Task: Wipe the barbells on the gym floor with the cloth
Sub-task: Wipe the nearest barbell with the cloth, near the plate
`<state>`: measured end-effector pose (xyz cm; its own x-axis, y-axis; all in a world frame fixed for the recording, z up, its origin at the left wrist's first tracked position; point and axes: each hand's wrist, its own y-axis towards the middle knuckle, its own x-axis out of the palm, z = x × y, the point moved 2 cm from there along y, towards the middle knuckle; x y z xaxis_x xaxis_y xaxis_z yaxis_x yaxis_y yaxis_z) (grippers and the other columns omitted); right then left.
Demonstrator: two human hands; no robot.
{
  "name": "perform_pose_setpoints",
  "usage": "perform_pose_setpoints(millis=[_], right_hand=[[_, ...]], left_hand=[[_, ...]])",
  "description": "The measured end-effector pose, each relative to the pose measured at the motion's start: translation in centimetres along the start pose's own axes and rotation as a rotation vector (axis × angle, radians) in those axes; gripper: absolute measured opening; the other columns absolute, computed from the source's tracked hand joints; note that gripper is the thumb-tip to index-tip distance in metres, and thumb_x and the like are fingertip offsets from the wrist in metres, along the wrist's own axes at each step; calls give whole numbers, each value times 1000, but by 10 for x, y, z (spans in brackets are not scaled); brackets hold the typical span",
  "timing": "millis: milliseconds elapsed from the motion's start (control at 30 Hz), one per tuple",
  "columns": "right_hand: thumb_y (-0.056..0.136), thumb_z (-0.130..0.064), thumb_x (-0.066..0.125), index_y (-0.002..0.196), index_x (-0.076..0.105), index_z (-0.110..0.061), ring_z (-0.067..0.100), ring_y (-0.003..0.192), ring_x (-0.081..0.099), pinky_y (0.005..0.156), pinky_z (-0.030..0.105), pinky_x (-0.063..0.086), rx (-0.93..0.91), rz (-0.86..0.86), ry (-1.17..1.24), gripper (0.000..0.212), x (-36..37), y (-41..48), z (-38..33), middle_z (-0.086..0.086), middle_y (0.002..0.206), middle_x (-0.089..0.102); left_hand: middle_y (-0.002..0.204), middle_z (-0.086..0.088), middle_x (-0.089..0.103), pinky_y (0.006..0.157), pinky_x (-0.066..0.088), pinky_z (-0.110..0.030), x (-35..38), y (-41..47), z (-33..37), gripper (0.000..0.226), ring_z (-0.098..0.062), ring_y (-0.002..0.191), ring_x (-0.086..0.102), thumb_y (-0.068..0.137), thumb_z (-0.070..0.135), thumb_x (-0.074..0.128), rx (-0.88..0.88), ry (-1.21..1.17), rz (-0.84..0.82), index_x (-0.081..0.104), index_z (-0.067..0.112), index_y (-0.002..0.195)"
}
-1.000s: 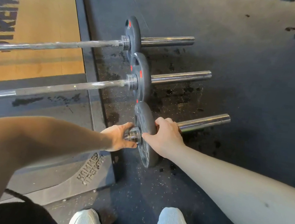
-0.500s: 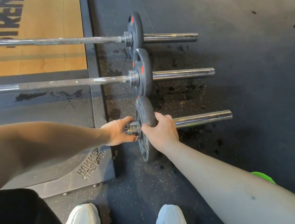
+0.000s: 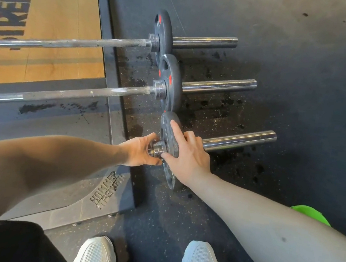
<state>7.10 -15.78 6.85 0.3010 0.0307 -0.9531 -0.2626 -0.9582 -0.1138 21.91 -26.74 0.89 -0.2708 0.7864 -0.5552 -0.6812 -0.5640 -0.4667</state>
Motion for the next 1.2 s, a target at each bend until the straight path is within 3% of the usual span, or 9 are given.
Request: perform_pose_setpoints(millis=[67,167,400,567,700,833,933,1067,1200], right_hand=[[96,-45,61,157,-4,-44,24,115,45,81,45,57,0,29,-22,89,0,1,-4,3,131,42],[96,-37,62,158,5,-42,22,114,46,80,42,57,-12,80,-30,85,0,0,-8,2,128,45],[96,-33,64,159,14,-43,20,113,46,82,43,55,58,81,-3,81,-15,0,4,0,123,51],[96,-33,63,159,16,-43,21,115,47,83,44,53,74,61,-28,78,-25,-2,14,-1,123,53],[96,-32,65,158,18,-45,21,112,48,77,39,47,149,69,-32,79,-40,-2,48,-2,121,55],[95,-36,68,160,17,-44,23,116,51,74,37,46,252,73,-20,82,-53,-4,103,1,127,56],[92,-44,71,160,14,-44,24,124,50,87,45,52,240,-26,60,89,-59,-9,116,0,136,52],[90,-65,62,162,8,-36,28,145,38,107,53,46,355,-33,213,94,-71,-16,113,3,161,32],[98,-28,63,160,25,-23,23,132,45,89,32,44,268,207,91,73,-109,-26,97,5,147,43]], left_hand=[[109,10,66,84,58,-33,0,2,-1,68,-10,89,68,76,37,86,-10,-21,3,44,36,130],[104,12,63,71,51,-24,-1,3,1,67,-6,78,62,77,30,87,-19,-42,-3,44,35,128],[103,11,63,88,49,-33,0,1,7,61,-5,88,62,77,30,88,-47,3,-13,44,36,120],[106,1,67,63,59,-35,6,-6,6,66,-19,78,69,76,32,88,-69,17,-41,46,32,126],[107,-4,66,65,61,-44,7,-10,5,70,-25,68,66,77,34,88,-103,27,-80,42,34,130],[109,-5,64,68,62,-49,9,-15,6,72,-34,76,71,78,36,87,-115,55,-98,39,34,131],[109,-4,65,76,62,-52,10,-16,6,72,-36,84,73,77,38,87,-116,78,-99,38,35,131],[111,-2,65,75,63,-49,9,-19,5,71,-23,66,69,79,36,86,-112,47,-113,38,36,131],[112,-2,69,83,61,-53,12,-21,4,64,-21,70,67,78,33,87,-115,-35,-89,44,38,125]])
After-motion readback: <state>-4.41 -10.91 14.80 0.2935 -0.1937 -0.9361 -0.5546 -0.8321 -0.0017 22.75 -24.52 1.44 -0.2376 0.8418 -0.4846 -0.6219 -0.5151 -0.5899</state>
